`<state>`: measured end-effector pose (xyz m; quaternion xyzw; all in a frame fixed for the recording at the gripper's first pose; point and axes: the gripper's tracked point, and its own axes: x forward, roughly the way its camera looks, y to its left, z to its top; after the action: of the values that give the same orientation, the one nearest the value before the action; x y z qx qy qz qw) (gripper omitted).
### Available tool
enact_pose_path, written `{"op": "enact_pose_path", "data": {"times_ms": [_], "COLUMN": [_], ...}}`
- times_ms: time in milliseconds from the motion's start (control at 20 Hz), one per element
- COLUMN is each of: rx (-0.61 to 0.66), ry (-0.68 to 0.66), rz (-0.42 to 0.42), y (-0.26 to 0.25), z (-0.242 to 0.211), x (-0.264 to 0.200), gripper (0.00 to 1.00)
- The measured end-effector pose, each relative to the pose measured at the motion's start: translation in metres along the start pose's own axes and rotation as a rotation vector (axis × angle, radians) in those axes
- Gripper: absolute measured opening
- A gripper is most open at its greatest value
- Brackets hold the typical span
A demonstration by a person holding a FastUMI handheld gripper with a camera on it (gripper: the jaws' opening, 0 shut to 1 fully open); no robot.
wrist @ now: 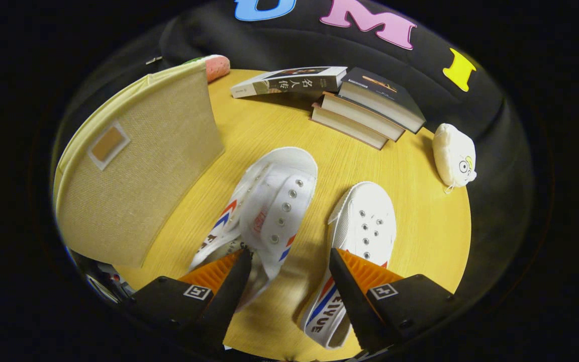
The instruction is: Open the storage box then place both shoes into the box .Put the left shoe in first, then the right shoe, with the right side of both shoes facing outward in a uniform manner.
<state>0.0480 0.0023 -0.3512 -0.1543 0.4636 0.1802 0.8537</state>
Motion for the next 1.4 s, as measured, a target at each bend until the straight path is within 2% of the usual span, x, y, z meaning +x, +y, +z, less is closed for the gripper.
{"op": "enact_pose_path", "data": {"times_ms": [150,250,350,400,600,650,950,1200,1400], "rx": [0.053,0.137,0.213,0.245,0.400,0.423,0.503,0.628,0.701], "ry": [-0.009,0.016,0.023,0.024,0.016,0.024,-0.004,-0.094,-0.194], "rz": [0.044,0.108,0.136,0.159,0.174,0.178,0.114,0.058,0.045], "y": [0.005,0.017,0.020,0.021,0.019,0.020,0.014,0.011,0.024], "z": [0.010,0.008,0.007,0.009,0.009,0.008,0.013,0.040,0.083], "x": [0.010,0.014,0.014,0.013,0.011,0.011,-0.029,-0.103,-0.162], "gripper": [0.89,0.71,0.40,0.37,0.10,0.06,0.06,0.06,0.06]}}
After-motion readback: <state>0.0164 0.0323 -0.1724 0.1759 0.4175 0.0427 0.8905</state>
